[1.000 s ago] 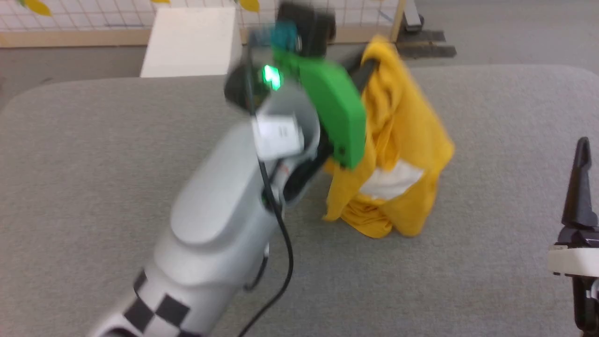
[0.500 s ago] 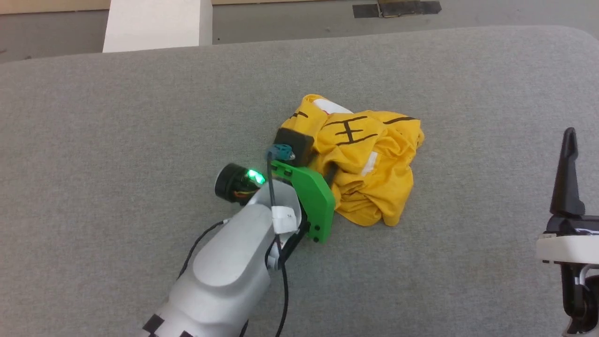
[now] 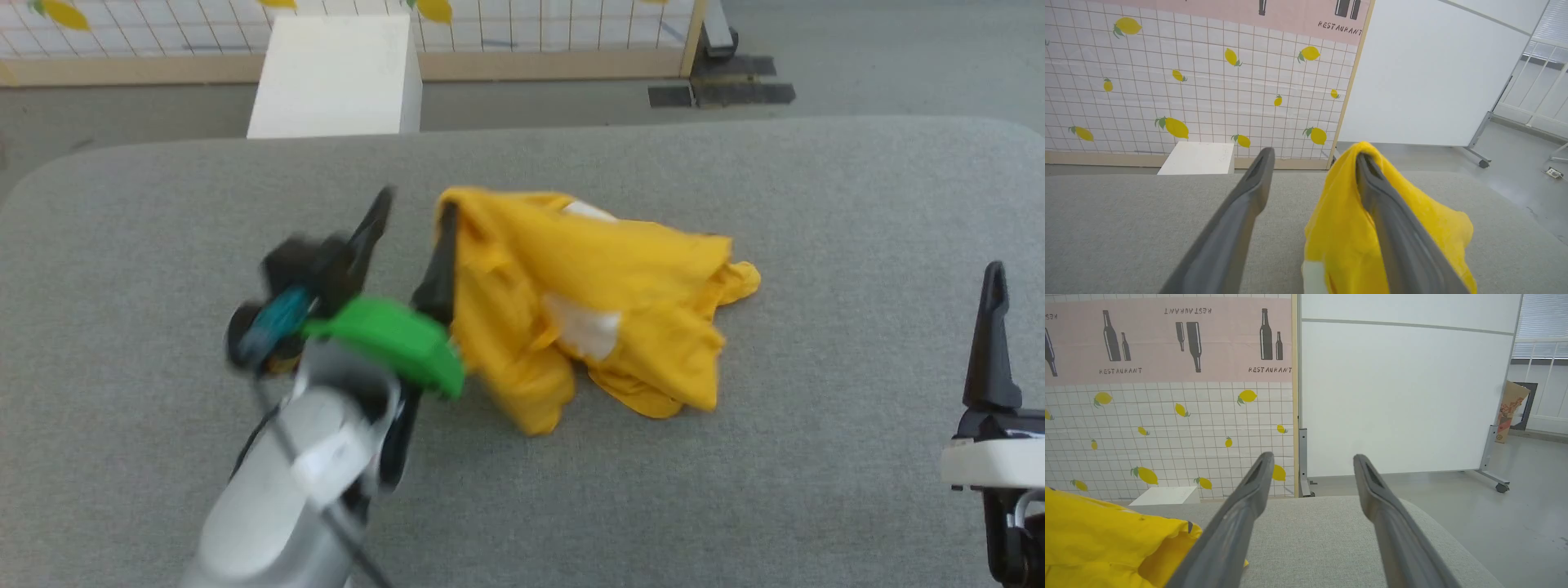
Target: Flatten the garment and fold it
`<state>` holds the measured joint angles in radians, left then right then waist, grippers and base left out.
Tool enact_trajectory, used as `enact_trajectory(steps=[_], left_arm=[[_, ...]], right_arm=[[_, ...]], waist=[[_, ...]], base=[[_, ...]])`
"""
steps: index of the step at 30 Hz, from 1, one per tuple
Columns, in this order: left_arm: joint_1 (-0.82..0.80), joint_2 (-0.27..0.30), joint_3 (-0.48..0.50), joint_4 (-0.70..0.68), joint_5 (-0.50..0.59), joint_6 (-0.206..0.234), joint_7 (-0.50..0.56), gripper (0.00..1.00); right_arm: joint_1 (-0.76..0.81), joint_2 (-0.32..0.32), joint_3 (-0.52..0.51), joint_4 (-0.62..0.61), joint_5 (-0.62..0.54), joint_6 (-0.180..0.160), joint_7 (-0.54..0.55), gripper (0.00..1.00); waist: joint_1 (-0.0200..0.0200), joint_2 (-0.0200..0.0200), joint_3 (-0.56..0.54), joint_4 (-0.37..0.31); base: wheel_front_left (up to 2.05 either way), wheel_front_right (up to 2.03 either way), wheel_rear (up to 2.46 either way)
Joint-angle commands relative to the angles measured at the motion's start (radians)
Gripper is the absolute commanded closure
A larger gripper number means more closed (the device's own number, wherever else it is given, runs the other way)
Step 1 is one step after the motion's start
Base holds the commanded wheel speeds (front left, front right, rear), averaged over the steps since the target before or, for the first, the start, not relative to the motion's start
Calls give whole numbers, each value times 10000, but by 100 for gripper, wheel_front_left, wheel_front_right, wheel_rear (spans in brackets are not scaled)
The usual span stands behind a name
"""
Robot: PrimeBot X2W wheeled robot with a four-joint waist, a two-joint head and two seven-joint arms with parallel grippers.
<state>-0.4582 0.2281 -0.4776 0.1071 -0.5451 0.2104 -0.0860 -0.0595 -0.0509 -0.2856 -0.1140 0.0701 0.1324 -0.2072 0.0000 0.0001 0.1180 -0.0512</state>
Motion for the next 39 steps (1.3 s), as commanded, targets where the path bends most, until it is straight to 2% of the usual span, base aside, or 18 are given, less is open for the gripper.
enact_trajectory(steps=[1, 7, 12, 19, 23, 28, 32, 36, 39], left_arm=[[623, 225, 88, -444, -45, 165, -113, 0], [2714, 949, 183, -2348, -247, 402, -189, 0], [3524, 1190, 119, -3340, -38, 810, -155, 0], [3436, 1190, -1, -3685, 54, 844, -89, 0], [3147, 1106, 288, -3860, 197, 957, -574, 0], [3148, 1174, 611, -3678, 955, 1219, -1458, 0], [3487, 1135, 909, -3472, 1706, 1453, -1722, 0], [4007, 794, 1275, -3592, 2426, 1571, -1751, 0], [4551, 501, 1477, -3504, 2699, 1460, -1754, 0]], right_arm=[[185, 7, 8, 20, 22, -17, 8, 0], [529, 7, -57, -14, 79, -17, 14, 0], [617, 7, -105, -76, 108, -17, 20, 0], [520, 7, -64, -89, 93, -17, 66, 0], [489, 7, -39, -118, 73, -17, 75, 0], [503, 7, 40, -127, 72, -17, 68, 0], [538, 7, 76, -131, 56, -17, 72, 0], [571, 7, 120, -93, 48, -17, 82, 0], [613, 7, 181, -15, 41, -17, 85, 0]], waist=[[0, -1, -231, 67], [0, -1, -308, 24], [0, -1, -246, 49], [0, -1, -210, 93], [0, -1, -171, 86], [0, -1, -82, -6], [0, -1, -51, -61], [0, -1, -41, -83], [0, -1, -102, -92]], base=[[0, 0, 0], [0, 0, 0], [0, 0, 0], [0, 0, 0], [0, 0, 0], [0, 0, 0], [0, 0, 0], [0, 0, 0], [0, 0, 0]])
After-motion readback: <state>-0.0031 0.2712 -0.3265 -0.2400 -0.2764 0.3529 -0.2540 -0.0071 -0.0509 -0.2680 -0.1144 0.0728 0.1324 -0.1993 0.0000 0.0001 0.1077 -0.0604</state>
